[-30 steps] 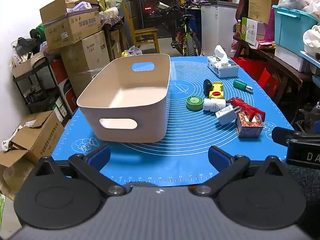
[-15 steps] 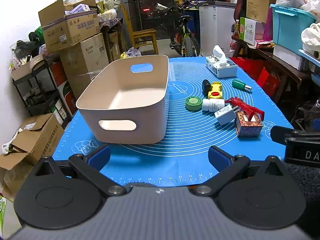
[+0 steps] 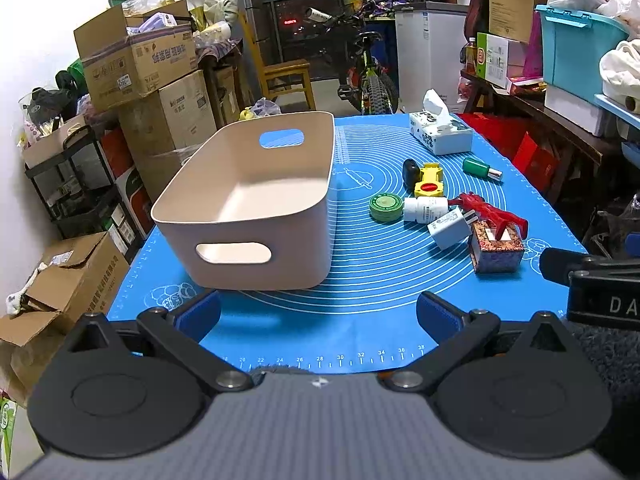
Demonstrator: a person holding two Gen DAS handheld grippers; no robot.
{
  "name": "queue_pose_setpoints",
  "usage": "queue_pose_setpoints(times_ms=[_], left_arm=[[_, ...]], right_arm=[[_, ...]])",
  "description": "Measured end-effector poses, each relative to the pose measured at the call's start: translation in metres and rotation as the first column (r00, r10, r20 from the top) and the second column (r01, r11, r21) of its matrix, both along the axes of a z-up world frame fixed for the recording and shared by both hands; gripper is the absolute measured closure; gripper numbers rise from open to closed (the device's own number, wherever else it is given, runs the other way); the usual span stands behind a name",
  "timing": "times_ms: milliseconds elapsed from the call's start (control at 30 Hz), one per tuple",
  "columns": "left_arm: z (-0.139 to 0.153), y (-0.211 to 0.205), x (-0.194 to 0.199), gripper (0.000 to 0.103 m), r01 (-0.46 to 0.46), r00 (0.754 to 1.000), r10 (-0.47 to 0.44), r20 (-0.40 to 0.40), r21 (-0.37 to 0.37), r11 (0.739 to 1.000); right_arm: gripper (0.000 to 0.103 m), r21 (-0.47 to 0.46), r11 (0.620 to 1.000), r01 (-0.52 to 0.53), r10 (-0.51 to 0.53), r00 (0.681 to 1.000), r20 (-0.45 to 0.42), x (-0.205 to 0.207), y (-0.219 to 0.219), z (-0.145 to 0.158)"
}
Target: Organize rigid objects
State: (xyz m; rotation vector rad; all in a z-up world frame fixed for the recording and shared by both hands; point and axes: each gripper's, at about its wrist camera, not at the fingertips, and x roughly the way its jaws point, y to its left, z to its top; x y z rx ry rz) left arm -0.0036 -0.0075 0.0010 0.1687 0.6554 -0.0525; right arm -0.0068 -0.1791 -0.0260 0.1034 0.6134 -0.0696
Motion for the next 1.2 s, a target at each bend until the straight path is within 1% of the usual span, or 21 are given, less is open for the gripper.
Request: queue_pose_setpoints(times_ms=[1200], left_arm=[[-0.0006, 0.0005, -0.0002, 0.0, -0.003, 1.0, 0.003, 0.001, 0.0, 1.0]], right_arm=[[0.002, 0.0, 1.0, 0.0, 0.0, 1.0, 0.001, -0.0001, 0.0003, -0.0001]])
